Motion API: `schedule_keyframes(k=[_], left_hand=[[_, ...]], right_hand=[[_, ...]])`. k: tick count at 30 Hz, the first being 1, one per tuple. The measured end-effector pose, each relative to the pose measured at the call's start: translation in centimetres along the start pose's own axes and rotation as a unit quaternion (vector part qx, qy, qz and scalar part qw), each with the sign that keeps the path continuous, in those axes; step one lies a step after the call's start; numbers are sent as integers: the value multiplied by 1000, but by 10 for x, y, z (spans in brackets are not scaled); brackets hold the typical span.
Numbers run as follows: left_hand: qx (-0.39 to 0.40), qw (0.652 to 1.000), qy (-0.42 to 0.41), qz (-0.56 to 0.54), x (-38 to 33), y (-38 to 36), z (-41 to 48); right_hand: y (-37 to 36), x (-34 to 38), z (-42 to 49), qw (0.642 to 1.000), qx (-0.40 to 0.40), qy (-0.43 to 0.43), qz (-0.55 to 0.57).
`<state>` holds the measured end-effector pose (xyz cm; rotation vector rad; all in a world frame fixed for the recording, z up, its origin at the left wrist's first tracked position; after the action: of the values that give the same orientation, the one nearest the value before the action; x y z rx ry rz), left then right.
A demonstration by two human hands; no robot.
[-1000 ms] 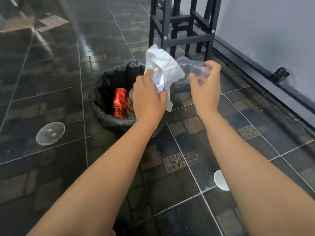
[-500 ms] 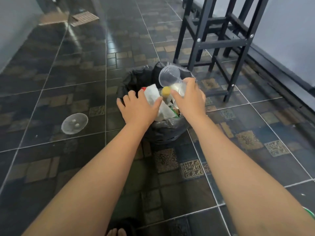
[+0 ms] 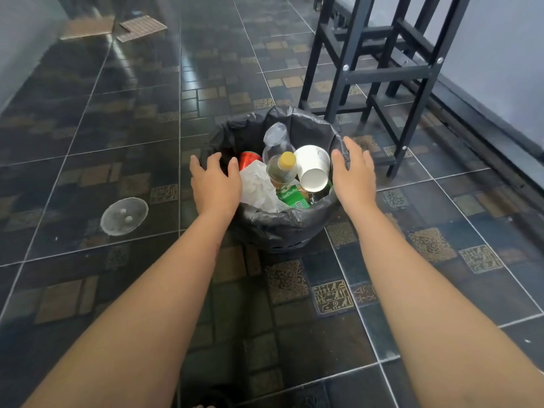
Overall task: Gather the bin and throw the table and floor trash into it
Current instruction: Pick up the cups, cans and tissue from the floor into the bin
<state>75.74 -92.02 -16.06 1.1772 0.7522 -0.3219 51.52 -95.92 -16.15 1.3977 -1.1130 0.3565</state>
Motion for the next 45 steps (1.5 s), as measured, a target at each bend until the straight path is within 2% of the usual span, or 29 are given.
schedule_keyframes(k=[5,13,19,27,32,40,45], left_hand=[[-42,998,4,-44,1,-1,0],[-85,990,-52,-105,-17,-5,-14],[-61,984,-104,-134,-68,-40,-38],[24,968,-167,-184,-141,-113,-74],[67,956,-199,-204,-177,-152,-73],[134,950,-225,-172,-191,-181,-43],[158,955,-208,-141,-191,-178,-46]], right_hand=[[-4,-3,1,988,98,-32,117],[10,-24,0,967,113,-65,220],[67,-67,9,967,53,-90,234],[162,-137,12,958,-66,-126,250],[194,-167,15,951,-119,-134,251],[204,-166,28,967,-165,-131,141],[207,-165,19,973,-172,-131,80]])
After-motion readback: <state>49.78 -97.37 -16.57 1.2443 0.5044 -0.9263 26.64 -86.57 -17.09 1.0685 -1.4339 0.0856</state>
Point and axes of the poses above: each hand's wrist, its own z-axis towards the middle knuckle, its own y-axis out of the back of the hand, x = y × z, the point moved 3 cm from there along z, towards the middle knuckle, and after that the axes turned 15 degrees about -y, right-handed, at the moved point
